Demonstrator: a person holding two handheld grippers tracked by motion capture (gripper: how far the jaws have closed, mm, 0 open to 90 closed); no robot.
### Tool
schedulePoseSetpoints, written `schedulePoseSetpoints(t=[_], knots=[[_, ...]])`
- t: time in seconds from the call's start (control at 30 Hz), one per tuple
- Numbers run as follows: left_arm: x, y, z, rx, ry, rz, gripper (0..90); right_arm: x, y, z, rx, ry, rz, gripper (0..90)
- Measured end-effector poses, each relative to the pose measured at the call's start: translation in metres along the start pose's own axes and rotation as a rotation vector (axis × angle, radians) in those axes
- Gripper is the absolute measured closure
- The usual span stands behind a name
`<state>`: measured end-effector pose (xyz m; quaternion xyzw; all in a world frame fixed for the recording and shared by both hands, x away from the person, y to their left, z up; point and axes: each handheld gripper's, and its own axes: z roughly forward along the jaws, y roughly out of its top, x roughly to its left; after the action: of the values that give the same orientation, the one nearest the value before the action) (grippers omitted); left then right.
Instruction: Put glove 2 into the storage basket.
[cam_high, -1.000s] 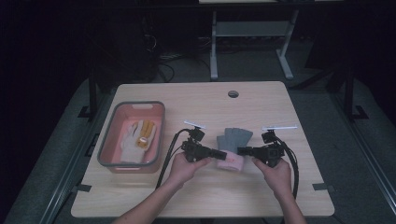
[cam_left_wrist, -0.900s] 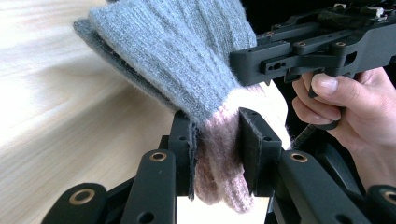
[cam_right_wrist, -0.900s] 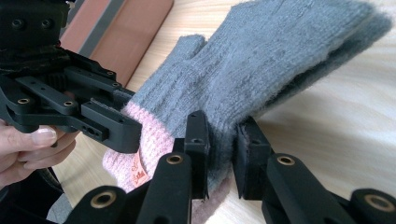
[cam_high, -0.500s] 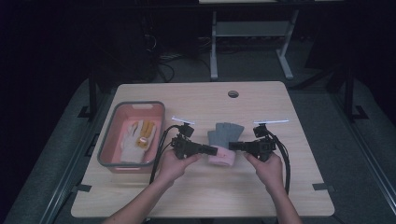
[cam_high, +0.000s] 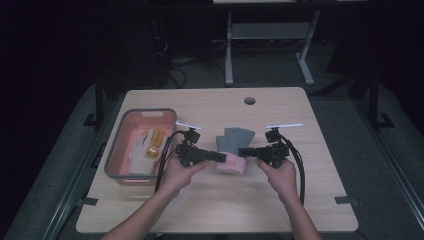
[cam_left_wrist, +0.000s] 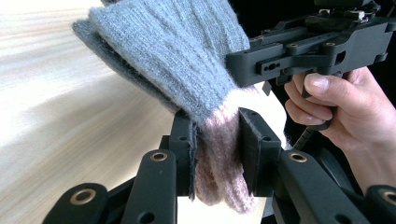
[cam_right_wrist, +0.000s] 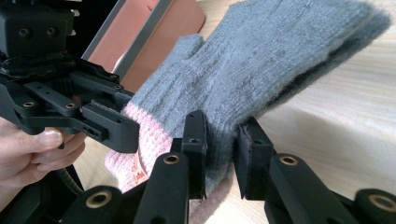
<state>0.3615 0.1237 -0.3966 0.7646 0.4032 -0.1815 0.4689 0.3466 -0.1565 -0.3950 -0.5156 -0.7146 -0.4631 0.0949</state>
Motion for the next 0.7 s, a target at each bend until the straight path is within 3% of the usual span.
schedulePoseSetpoints(t=[0.7], knots=[[0.001,0.011,-0.033,-0.046,0.013,0.004,69.1,0.025,0.03,0.01,0.028,0.006,-0.053,73.1]])
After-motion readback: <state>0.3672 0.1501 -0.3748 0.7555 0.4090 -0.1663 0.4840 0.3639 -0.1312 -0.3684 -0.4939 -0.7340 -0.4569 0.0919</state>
